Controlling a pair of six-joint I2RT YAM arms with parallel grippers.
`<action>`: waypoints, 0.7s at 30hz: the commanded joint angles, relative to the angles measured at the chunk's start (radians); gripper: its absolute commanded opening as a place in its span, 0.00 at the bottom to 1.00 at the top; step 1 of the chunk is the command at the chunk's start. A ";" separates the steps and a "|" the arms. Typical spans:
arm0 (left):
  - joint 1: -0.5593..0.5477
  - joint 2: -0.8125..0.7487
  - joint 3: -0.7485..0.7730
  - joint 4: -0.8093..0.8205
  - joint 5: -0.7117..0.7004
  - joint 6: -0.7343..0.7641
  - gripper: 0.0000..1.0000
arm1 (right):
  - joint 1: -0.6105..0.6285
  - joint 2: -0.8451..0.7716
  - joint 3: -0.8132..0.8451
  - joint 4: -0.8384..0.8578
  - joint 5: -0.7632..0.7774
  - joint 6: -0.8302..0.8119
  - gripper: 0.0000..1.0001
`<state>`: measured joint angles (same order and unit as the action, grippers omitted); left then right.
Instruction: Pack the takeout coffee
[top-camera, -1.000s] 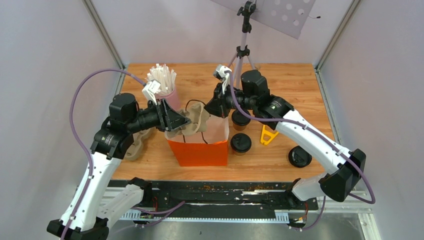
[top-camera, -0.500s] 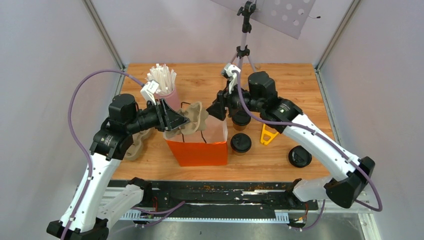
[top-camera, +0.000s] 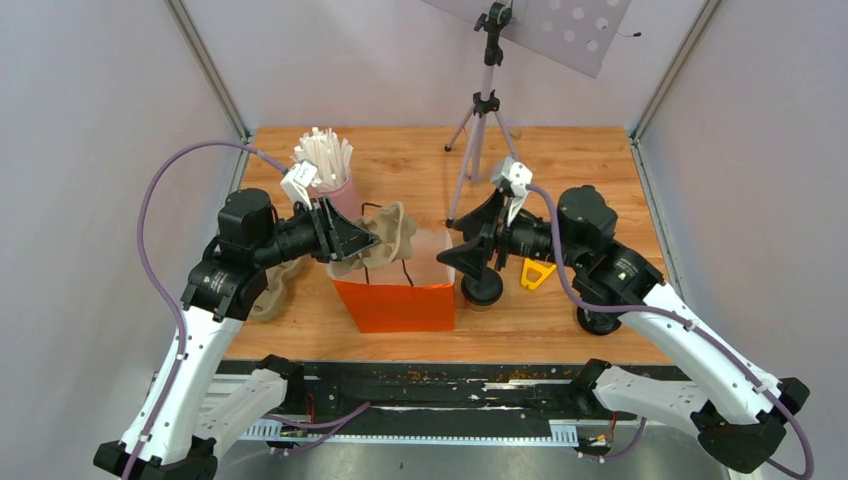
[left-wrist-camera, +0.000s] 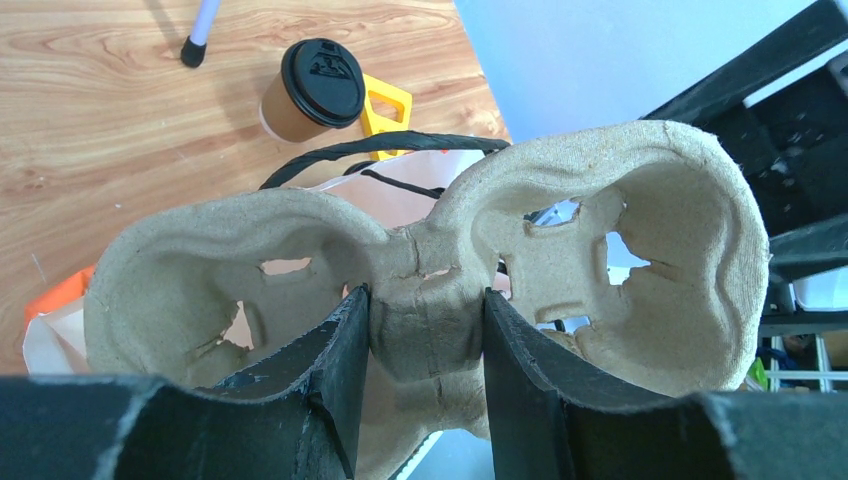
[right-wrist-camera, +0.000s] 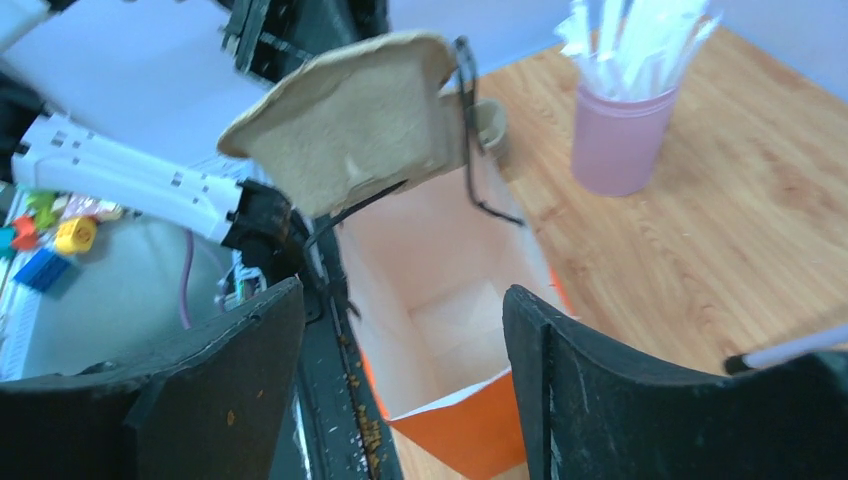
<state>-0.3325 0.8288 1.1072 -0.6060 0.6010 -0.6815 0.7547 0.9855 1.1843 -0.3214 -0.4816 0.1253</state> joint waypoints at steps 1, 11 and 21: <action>-0.003 -0.010 -0.014 0.016 0.011 -0.024 0.41 | 0.108 0.004 -0.050 0.101 -0.011 -0.034 0.73; -0.003 -0.017 -0.007 0.010 0.004 -0.027 0.41 | 0.324 0.067 -0.072 0.173 0.248 -0.153 0.69; -0.004 -0.011 -0.003 -0.008 -0.010 -0.016 0.41 | 0.377 0.144 -0.042 0.193 0.281 -0.191 0.55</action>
<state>-0.3325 0.8211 1.1000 -0.6018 0.5930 -0.6933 1.1152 1.1217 1.1172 -0.1993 -0.2390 -0.0341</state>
